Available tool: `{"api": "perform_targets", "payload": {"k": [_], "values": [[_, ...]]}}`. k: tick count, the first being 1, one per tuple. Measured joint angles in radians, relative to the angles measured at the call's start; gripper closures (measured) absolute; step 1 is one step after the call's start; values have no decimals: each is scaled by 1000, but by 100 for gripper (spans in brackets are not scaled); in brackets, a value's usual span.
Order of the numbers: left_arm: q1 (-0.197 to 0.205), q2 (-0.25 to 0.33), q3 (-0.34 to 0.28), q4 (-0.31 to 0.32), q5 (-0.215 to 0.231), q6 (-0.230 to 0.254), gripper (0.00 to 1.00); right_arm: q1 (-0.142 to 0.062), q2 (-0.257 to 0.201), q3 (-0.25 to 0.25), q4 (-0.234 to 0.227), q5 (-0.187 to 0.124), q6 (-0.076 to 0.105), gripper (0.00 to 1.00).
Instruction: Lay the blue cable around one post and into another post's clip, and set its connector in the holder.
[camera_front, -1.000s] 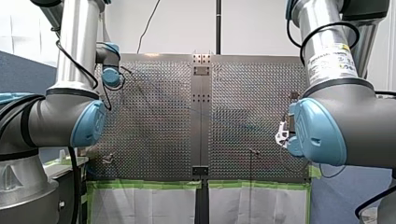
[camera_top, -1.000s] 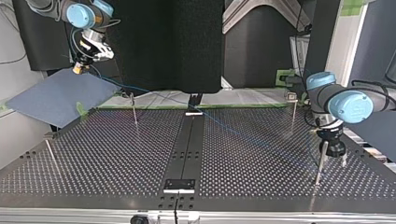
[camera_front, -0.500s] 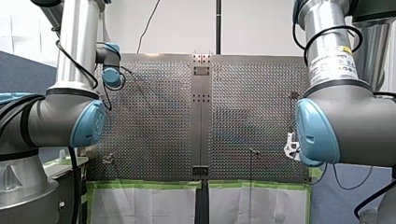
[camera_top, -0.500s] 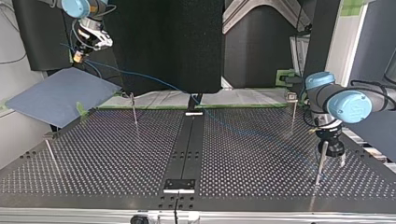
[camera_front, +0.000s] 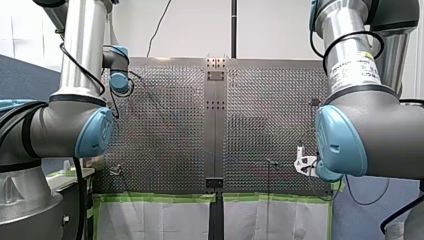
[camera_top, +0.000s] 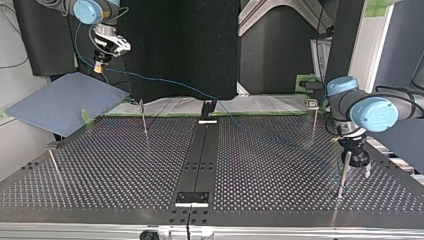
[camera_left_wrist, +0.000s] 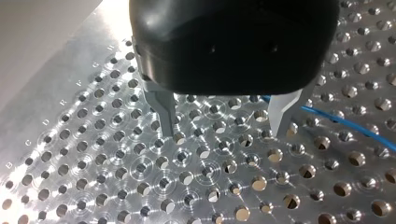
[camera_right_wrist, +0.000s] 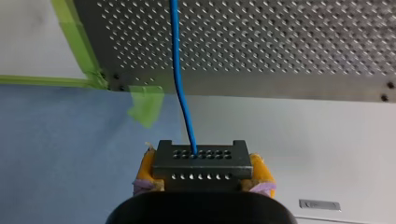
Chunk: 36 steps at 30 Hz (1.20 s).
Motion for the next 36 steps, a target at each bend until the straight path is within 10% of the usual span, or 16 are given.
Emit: {"api": "perform_targets", "payload": {"k": [12, 20, 36], "values": [[-2, -1, -24, 33, 3, -14, 0, 5, 23, -55, 74, 37, 32, 100], [19, -1, -26, 76, 7, -43, 0, 15, 38, -113, 17, 42, -11, 100], [36, -1, -27, 81, 18, -32, 0, 31, 161, -232, 4, -55, -83, 100]]}}
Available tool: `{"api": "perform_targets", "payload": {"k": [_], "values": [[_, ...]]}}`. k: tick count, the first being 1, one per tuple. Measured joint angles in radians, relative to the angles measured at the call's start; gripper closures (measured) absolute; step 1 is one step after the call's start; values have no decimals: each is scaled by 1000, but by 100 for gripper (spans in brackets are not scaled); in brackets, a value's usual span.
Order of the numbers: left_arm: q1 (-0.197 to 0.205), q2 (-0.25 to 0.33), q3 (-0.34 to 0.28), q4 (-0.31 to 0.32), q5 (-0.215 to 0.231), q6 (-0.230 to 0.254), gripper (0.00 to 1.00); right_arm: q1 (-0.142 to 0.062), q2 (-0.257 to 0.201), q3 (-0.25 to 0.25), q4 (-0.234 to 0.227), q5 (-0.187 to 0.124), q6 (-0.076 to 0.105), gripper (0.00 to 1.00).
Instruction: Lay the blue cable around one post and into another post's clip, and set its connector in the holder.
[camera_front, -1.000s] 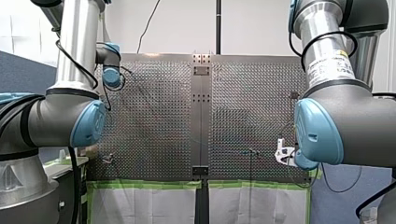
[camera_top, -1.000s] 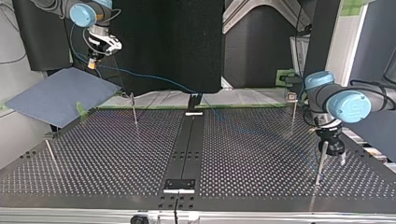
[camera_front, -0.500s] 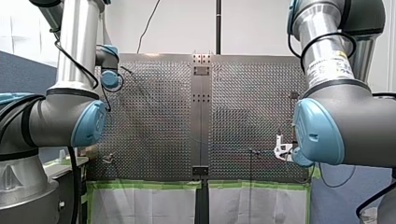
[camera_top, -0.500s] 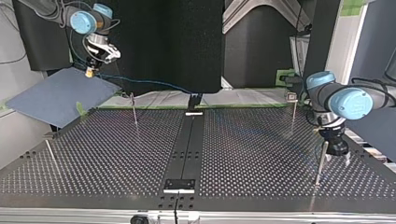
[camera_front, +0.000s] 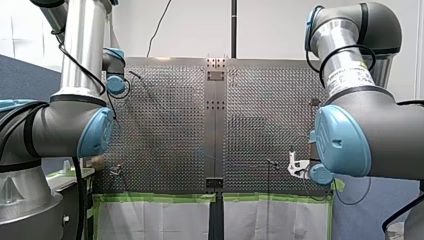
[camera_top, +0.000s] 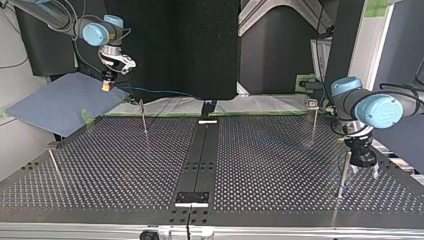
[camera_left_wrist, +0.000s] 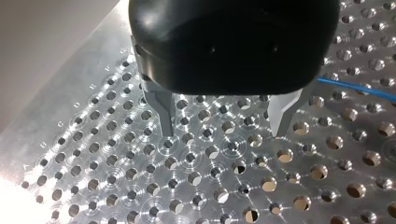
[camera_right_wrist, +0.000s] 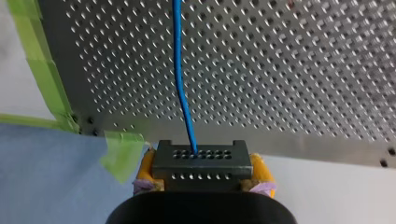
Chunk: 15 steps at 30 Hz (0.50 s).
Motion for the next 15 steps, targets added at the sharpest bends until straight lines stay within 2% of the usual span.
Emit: {"api": "perform_targets", "payload": {"k": [3, 10, 15], "values": [[1, 0, 0, 1, -1, 1, 0, -2, 31, -7, -19, -31, -3, 100], [5, 0, 0, 2, -1, 1, 0, -25, 96, -12, -80, -99, 2, 100], [7, 0, 0, 2, -2, 2, 0, -36, 108, -22, -102, -141, -3, 100]]}}
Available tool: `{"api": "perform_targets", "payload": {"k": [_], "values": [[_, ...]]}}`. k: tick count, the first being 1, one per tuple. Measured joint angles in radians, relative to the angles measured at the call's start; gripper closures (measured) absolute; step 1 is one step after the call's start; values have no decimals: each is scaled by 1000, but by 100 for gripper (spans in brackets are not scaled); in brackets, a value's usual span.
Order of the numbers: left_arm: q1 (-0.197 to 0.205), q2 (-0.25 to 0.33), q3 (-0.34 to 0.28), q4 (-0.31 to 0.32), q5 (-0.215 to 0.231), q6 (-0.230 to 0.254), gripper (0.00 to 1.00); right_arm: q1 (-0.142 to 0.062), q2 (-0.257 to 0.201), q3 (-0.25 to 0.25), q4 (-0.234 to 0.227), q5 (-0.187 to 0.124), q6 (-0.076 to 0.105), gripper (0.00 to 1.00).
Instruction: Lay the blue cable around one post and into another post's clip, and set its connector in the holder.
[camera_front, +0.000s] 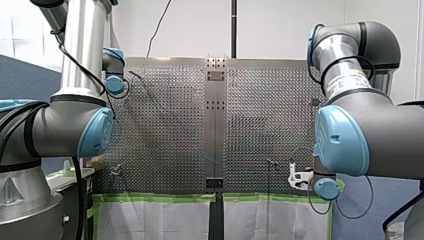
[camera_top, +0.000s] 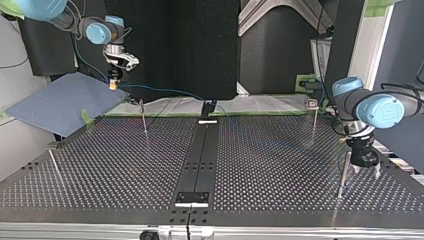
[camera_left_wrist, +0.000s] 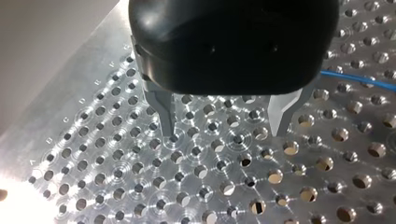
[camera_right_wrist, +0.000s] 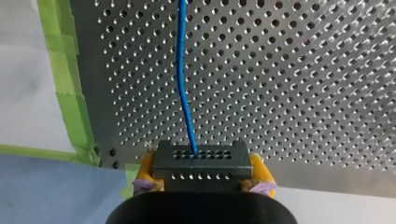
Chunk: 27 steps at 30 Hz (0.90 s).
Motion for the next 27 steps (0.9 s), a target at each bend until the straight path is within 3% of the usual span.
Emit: {"api": "perform_targets", "payload": {"k": [7, 16, 27], "values": [[0, -1, -1, 0, 0, -1, 0, -17, 2, -10, -13, -60, 3, 100], [-2, 0, 0, -6, -1, 4, 0, -41, 2, -40, 2, -135, 12, 100], [-6, 0, 0, -51, -14, 5, 0, -45, 2, -42, 11, -229, 9, 100]]}}
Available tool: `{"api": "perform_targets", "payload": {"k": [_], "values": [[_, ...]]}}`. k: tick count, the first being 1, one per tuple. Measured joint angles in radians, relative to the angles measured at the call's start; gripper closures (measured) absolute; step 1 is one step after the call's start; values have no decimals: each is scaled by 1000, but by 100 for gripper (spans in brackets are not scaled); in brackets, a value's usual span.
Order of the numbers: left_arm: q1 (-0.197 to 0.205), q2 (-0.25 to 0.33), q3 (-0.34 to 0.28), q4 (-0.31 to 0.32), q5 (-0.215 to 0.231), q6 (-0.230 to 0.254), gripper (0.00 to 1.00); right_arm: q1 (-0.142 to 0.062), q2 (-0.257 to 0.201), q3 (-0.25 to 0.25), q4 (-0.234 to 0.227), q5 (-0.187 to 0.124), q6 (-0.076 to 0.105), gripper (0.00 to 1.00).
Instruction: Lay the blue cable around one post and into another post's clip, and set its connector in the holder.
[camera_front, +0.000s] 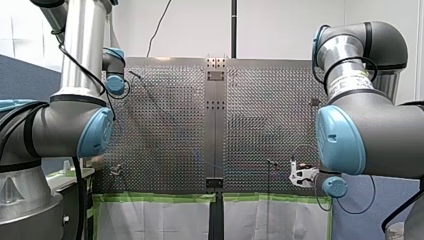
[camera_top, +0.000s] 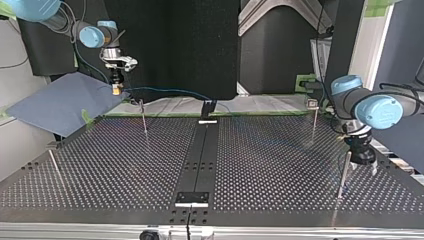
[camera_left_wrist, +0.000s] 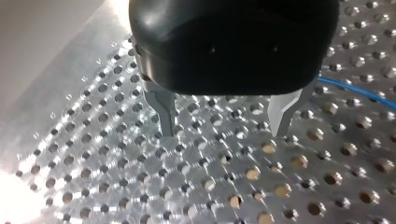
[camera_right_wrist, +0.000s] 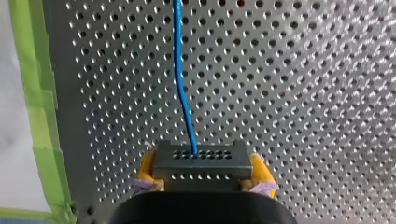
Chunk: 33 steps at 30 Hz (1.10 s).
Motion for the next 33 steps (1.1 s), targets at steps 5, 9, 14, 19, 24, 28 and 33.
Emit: {"api": "perform_targets", "payload": {"k": [5, 9, 14, 19, 24, 28, 33], "values": [[8, 15, -15, -39, -33, 2, 0, 1, 0, 0, 6, -41, -1, 100], [18, 44, -45, -52, -44, 3, 0, 2, 0, 0, 7, -74, 1, 100], [26, 85, -87, -64, -36, 26, 0, 1, 0, -3, 11, -115, 4, 100], [29, 131, -132, -105, -22, 69, 0, -1, 0, -7, 21, -153, 6, 100], [29, 176, -129, -148, 16, 113, 0, -2, 0, -9, 24, -163, 6, 100], [28, 208, -101, -181, 34, 145, 0, -3, 0, -9, 27, -164, 6, 100], [29, 255, -55, -228, 1, 192, 0, -3, 0, -9, 31, -164, 5, 100]]}}
